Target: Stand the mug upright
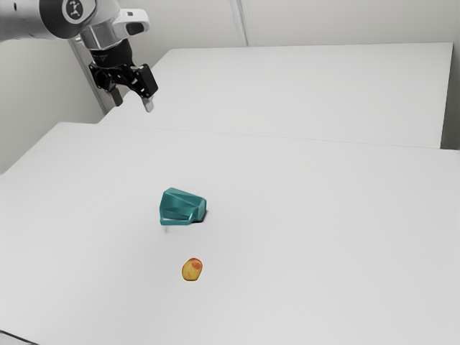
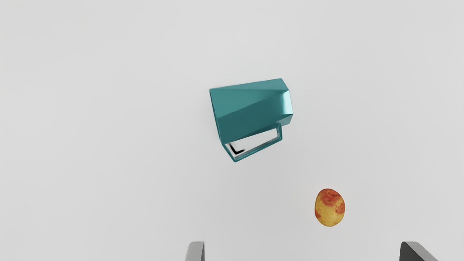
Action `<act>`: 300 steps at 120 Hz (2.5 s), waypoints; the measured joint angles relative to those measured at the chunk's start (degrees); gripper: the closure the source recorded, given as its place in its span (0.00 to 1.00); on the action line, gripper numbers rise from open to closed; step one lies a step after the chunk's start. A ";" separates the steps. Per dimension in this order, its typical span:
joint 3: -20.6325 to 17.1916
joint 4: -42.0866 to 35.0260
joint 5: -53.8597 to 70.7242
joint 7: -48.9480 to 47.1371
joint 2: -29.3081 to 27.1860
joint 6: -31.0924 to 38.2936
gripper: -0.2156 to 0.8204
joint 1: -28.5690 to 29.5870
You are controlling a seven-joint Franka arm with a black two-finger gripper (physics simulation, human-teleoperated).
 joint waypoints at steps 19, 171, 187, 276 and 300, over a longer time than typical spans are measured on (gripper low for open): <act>0.17 0.29 -0.01 -0.16 0.62 -0.11 0.23 -0.35; 19.72 -26.23 -44.98 23.57 8.55 26.70 0.23 0.99; 19.84 -29.65 -50.59 27.96 8.98 28.23 0.23 2.07; 19.82 -36.90 -73.38 52.93 13.73 29.60 0.23 3.82; 19.82 -37.44 -75.31 56.02 14.58 28.49 0.23 3.74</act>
